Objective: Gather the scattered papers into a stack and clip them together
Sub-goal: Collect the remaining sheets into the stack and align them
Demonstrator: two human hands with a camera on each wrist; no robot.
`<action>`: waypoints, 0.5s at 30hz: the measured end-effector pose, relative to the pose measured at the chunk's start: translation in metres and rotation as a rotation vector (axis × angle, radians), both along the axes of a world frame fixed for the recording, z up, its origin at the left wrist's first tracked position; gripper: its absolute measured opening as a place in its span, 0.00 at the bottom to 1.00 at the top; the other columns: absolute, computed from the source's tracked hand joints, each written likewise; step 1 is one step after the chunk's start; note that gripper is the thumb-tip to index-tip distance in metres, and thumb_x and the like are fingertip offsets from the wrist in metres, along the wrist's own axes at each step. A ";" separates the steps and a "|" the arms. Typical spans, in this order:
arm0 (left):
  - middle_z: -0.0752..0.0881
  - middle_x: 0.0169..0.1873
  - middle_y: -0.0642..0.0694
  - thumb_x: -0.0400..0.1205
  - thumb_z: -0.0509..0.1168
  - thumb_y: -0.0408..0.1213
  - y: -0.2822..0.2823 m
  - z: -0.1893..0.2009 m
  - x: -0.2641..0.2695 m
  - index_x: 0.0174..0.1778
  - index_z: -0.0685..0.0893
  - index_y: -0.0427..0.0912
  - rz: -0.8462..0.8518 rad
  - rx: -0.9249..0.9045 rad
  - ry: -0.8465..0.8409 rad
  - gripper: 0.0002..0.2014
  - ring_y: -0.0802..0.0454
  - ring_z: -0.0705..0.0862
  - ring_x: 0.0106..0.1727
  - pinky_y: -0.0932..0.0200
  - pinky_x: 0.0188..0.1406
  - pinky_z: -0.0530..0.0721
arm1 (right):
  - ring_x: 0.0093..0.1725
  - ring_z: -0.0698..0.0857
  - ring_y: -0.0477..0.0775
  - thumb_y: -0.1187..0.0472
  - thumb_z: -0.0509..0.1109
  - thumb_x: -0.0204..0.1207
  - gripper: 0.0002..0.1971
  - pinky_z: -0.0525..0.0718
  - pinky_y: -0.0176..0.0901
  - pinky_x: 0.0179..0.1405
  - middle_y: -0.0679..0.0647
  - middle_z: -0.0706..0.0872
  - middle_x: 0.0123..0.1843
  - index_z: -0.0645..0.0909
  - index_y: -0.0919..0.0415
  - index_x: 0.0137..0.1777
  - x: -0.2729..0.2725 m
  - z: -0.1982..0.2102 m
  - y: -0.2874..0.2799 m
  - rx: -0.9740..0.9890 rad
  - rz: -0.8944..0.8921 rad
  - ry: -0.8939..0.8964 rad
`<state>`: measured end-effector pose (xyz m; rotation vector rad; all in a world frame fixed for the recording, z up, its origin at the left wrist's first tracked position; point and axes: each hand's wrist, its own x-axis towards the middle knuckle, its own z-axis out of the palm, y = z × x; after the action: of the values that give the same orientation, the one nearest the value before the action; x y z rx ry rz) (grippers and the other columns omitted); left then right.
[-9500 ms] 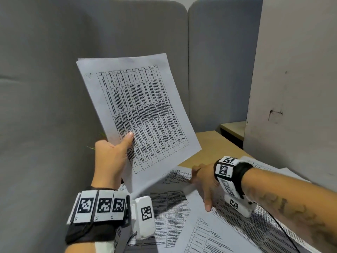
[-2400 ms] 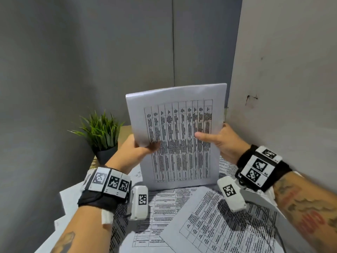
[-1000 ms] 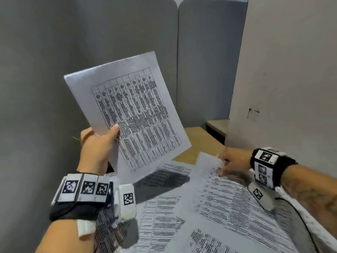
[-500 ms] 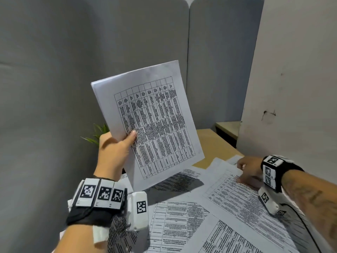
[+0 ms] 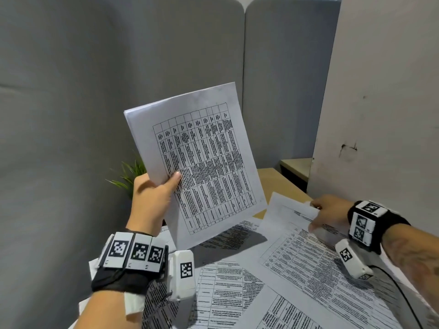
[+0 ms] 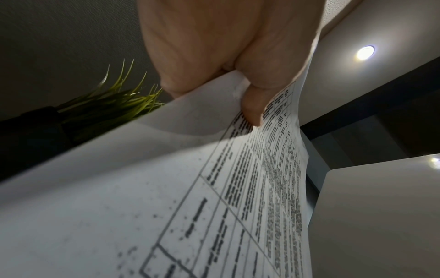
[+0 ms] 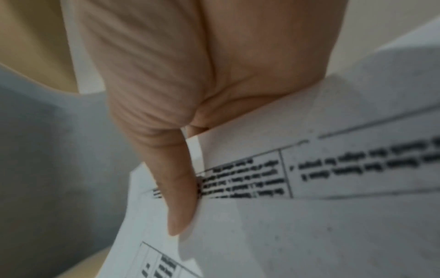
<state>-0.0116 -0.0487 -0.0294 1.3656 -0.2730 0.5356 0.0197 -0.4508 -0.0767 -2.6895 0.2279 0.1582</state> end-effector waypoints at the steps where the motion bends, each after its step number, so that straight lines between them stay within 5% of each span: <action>1: 0.92 0.39 0.59 0.81 0.70 0.28 0.000 0.000 0.001 0.44 0.86 0.49 -0.007 -0.006 0.010 0.09 0.62 0.90 0.43 0.68 0.40 0.84 | 0.42 0.86 0.50 0.60 0.87 0.63 0.14 0.77 0.37 0.34 0.50 0.90 0.44 0.85 0.56 0.45 -0.004 0.006 0.003 0.034 0.026 -0.043; 3: 0.92 0.39 0.59 0.81 0.69 0.28 -0.001 -0.001 0.001 0.48 0.87 0.46 -0.034 -0.030 0.038 0.08 0.62 0.90 0.42 0.68 0.39 0.85 | 0.39 0.84 0.50 0.63 0.85 0.66 0.13 0.76 0.38 0.35 0.52 0.88 0.40 0.85 0.61 0.45 -0.014 0.023 0.009 0.135 0.059 -0.148; 6: 0.90 0.32 0.54 0.81 0.68 0.27 -0.003 0.001 0.000 0.47 0.84 0.26 -0.083 -0.095 0.085 0.06 0.61 0.90 0.35 0.70 0.33 0.85 | 0.39 0.87 0.55 0.64 0.85 0.63 0.16 0.84 0.43 0.40 0.57 0.90 0.43 0.85 0.64 0.48 -0.031 0.052 0.010 0.474 0.084 -0.302; 9: 0.93 0.39 0.44 0.82 0.66 0.28 -0.006 0.003 -0.001 0.51 0.86 0.28 -0.191 -0.156 0.147 0.07 0.53 0.92 0.42 0.64 0.36 0.87 | 0.42 0.92 0.61 0.59 0.88 0.52 0.26 0.92 0.55 0.43 0.62 0.92 0.49 0.85 0.63 0.50 -0.043 0.073 0.011 0.940 0.117 -0.499; 12: 0.92 0.50 0.39 0.83 0.65 0.30 -0.017 0.003 -0.004 0.54 0.87 0.32 -0.304 -0.173 0.218 0.09 0.44 0.91 0.53 0.51 0.50 0.88 | 0.42 0.93 0.54 0.63 0.83 0.51 0.27 0.92 0.44 0.37 0.60 0.93 0.50 0.84 0.64 0.54 -0.050 0.082 0.027 1.258 0.208 -0.634; 15: 0.89 0.57 0.34 0.84 0.63 0.32 -0.030 0.000 -0.009 0.59 0.86 0.32 -0.434 -0.134 0.313 0.12 0.38 0.88 0.59 0.43 0.58 0.85 | 0.49 0.93 0.54 0.63 0.83 0.53 0.37 0.91 0.43 0.44 0.59 0.93 0.54 0.77 0.68 0.65 -0.053 0.082 0.046 1.375 0.303 -0.637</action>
<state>-0.0211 -0.0789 -0.0292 1.1939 -0.2614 -0.0228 -0.0333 -0.4045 0.0056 -1.2732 -0.3724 -0.3411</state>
